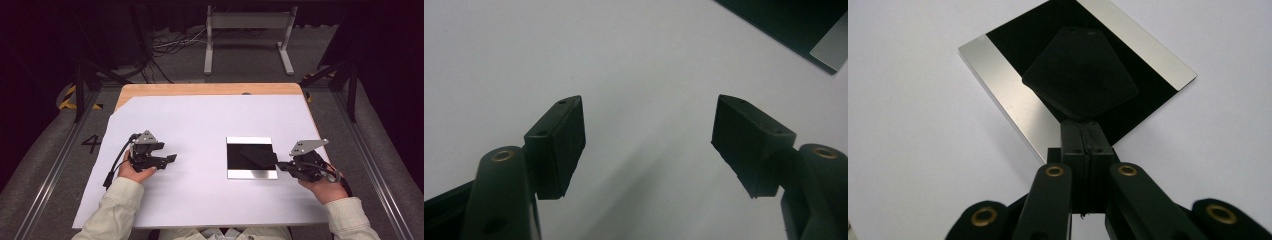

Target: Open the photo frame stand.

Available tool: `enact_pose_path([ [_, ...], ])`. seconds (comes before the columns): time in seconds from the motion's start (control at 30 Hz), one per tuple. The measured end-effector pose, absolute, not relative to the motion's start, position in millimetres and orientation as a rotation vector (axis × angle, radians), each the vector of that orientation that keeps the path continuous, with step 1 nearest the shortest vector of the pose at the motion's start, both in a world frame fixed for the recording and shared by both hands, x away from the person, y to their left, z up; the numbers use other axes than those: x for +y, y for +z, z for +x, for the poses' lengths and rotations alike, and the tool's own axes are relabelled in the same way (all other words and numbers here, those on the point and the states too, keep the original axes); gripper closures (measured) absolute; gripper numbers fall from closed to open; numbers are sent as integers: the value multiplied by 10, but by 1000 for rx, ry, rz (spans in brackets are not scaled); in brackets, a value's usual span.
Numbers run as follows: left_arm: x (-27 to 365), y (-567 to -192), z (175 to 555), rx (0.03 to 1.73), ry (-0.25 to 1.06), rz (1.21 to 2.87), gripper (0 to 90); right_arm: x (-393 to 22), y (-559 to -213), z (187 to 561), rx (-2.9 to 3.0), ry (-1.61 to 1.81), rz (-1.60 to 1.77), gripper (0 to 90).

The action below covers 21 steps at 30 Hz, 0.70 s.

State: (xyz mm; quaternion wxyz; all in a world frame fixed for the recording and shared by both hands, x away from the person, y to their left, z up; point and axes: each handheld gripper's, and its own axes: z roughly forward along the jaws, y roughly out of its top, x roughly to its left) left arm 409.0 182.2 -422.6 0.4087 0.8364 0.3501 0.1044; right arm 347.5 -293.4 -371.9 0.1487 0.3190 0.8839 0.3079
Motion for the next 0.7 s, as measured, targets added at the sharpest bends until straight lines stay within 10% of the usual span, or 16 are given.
enact_pose_path([
  [0.7,1810,-4234,4093,873,261,2120,299,-2914,-3684,3464,2453,1003,936,895],
])
